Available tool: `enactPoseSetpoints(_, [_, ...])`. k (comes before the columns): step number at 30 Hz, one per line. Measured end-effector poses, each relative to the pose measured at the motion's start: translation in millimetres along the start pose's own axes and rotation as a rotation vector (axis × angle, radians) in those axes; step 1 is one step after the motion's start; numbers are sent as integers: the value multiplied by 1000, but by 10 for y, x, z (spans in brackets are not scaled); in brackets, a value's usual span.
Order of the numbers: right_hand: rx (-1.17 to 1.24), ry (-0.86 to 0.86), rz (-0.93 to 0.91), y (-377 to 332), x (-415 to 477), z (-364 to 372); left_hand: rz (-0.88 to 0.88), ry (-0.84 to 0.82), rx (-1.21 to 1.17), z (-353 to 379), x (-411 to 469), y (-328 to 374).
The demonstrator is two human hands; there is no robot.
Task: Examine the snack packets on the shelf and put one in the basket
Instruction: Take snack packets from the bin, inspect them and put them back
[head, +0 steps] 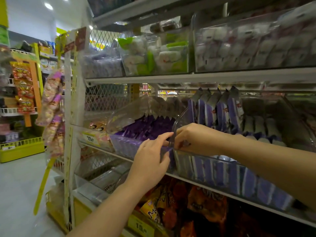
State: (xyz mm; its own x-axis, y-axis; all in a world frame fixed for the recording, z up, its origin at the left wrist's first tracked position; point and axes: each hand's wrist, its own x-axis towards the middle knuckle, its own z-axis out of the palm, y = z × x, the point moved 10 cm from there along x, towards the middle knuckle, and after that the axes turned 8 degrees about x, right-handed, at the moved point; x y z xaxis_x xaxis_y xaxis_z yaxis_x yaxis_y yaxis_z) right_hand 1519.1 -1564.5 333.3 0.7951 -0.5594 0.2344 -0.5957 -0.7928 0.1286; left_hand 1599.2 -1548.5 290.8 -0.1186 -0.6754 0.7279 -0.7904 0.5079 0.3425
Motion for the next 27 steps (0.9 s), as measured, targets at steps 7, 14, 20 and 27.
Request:
enactPoseSetpoints(7, [176, 269, 164, 239, -78, -370, -5, 0, -28, 9, -21, -13])
enactPoseSetpoints(14, [459, 753, 295, 362, -389, -966, 17, -12, -100, -38, -27, 69])
enactPoseSetpoints(20, [573, 1036, 201, -140, -799, -1089, -171, 112, -453, -360, -172, 1])
enactPoseSetpoints(27, [379, 1074, -74, -1097, -1004, -481, -511, -334, -947, -225, -733, -123])
